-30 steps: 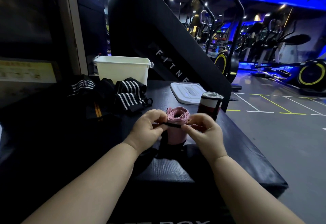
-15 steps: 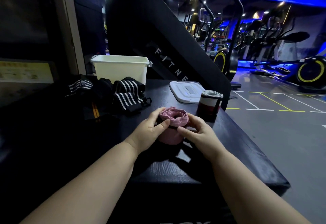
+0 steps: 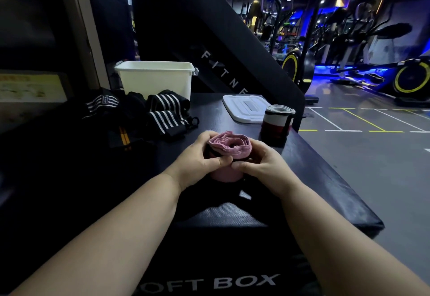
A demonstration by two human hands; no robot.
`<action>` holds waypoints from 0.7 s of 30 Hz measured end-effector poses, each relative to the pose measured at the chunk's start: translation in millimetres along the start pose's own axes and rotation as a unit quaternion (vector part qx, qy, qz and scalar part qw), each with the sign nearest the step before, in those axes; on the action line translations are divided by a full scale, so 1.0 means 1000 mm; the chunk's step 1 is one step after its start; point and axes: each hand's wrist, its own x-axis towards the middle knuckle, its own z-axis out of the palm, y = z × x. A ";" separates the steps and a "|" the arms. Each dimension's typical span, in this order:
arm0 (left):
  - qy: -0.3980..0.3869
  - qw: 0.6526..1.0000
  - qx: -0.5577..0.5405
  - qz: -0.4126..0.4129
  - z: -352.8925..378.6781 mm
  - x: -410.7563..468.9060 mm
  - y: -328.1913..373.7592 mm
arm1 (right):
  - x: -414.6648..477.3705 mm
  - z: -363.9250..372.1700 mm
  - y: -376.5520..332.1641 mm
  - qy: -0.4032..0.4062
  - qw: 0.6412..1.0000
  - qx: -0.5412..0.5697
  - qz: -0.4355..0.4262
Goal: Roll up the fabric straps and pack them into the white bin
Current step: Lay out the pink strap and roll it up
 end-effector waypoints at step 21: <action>0.041 0.995 -0.091 0.001 0.001 -0.002 -0.001 | -0.003 -0.002 -0.001 0.031 0.995 0.097 0.000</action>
